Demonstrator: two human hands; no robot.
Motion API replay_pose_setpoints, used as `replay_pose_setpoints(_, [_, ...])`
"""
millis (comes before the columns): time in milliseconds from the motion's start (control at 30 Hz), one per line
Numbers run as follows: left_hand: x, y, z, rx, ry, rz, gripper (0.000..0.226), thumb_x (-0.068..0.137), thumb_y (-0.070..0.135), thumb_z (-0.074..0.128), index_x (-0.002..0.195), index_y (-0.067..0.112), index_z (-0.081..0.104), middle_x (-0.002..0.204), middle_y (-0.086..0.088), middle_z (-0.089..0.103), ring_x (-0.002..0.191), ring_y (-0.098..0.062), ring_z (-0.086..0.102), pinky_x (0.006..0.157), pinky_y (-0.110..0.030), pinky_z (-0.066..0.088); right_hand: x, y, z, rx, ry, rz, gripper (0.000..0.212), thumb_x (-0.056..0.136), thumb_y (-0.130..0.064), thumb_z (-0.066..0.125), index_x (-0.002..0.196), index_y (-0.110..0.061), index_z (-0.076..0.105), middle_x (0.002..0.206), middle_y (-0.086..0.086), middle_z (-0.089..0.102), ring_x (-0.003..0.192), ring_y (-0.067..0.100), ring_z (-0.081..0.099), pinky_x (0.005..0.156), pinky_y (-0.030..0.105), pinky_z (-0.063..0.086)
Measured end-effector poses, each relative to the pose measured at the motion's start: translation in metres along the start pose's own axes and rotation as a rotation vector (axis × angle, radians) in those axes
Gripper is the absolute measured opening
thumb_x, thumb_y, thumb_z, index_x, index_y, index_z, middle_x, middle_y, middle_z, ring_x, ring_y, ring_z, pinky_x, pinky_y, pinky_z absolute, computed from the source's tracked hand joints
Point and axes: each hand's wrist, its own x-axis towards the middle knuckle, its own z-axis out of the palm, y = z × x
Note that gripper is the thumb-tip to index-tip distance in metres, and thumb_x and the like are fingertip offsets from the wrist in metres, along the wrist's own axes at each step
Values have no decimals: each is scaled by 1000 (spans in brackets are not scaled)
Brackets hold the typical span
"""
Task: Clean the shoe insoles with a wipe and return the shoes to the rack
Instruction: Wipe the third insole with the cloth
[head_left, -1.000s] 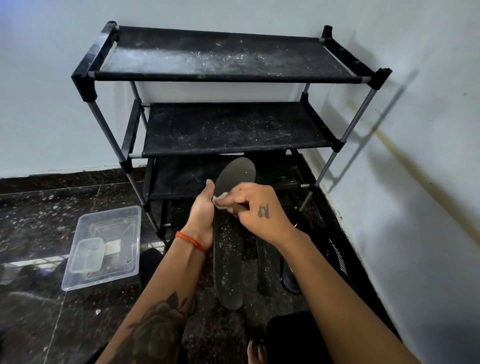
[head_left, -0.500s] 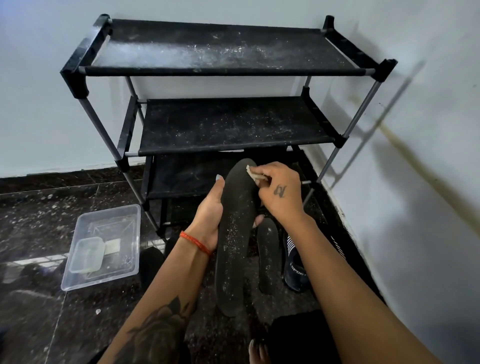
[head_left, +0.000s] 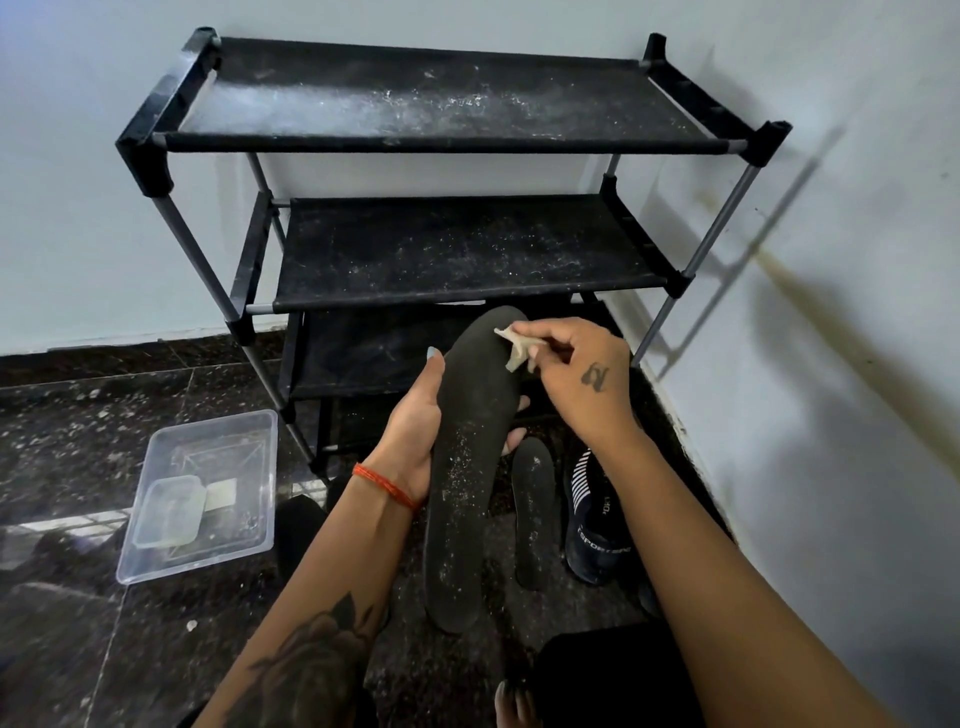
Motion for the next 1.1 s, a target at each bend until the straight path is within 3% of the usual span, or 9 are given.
replay_pose_setpoints(200, [3, -1, -4, 9, -4, -6, 71, 92, 63, 36, 123, 4, 58, 102, -21, 68, 78, -32, 69, 71, -42, 57, -3, -3, 25, -35, -81, -86, 30, 80, 9, 58, 96, -10, 74, 99, 4, 69, 93, 12, 62, 85, 14, 46])
replay_pose_setpoints(333, [3, 1, -7, 27, -21, -3, 71, 93, 63, 29, 118, 2, 59, 91, -18, 68, 68, -26, 69, 60, -35, 59, -7, -10, 14, 53, -420, -54, 36, 78, 13, 56, 88, -15, 76, 92, -7, 66, 85, 4, 63, 66, 27, 57])
replay_pose_setpoints(433, [3, 0, -4, 26, -17, 13, 66, 93, 62, 32, 118, 9, 60, 104, -19, 69, 84, -30, 67, 72, -41, 56, -2, -4, -2, 1, -558, -29, 39, 69, 17, 57, 79, -15, 77, 83, -9, 71, 80, -2, 64, 73, 14, 53])
replay_pose_setpoints(600, [5, 2, -4, 1, -8, 17, 69, 91, 63, 35, 130, 9, 54, 123, -26, 60, 88, -35, 64, 64, -42, 58, 5, 10, -5, 18, -43, -76, 33, 72, 13, 60, 85, -13, 76, 86, -3, 71, 82, 4, 64, 77, 13, 49])
replay_pose_setpoints(667, [4, 1, -4, 0, -12, 22, 67, 92, 62, 36, 130, 10, 53, 121, -25, 62, 91, -35, 66, 70, -45, 58, 6, 10, 2, 7, -14, -46, 28, 76, 7, 64, 92, -14, 75, 91, -6, 67, 86, 2, 61, 79, 7, 45])
replay_pose_setpoints(800, [7, 0, -8, -6, 4, 31, 63, 93, 60, 37, 131, 13, 54, 114, -19, 66, 91, -33, 67, 80, -48, 53, 5, 6, 11, 17, -201, 4, 26, 74, 3, 71, 91, -16, 75, 93, -4, 68, 90, 5, 61, 80, 5, 44])
replay_pose_setpoints(900, [8, 2, -10, -7, -27, 42, 63, 94, 59, 34, 129, 10, 54, 101, -17, 69, 78, -30, 66, 69, -42, 57, 0, -2, 9, 63, -417, 14, 26, 72, 6, 70, 87, -14, 76, 92, -2, 69, 85, 10, 65, 78, 17, 53])
replay_pose_setpoints(967, [10, 1, -12, 20, -26, 63, 61, 97, 56, 30, 121, 8, 57, 86, -15, 71, 67, -25, 67, 59, -36, 57, -4, -4, 6, 148, -551, 40, 29, 72, 13, 66, 83, -12, 76, 91, 2, 70, 77, 18, 69, 65, 28, 59])
replay_pose_setpoints(1100, [13, -1, -11, 35, -27, 78, 55, 97, 56, 32, 123, 15, 57, 100, -17, 71, 75, -30, 68, 65, -41, 58, 2, 6, -7, -14, -595, 51, 38, 66, 16, 58, 74, -16, 77, 82, 1, 74, 79, 10, 68, 76, 26, 56])
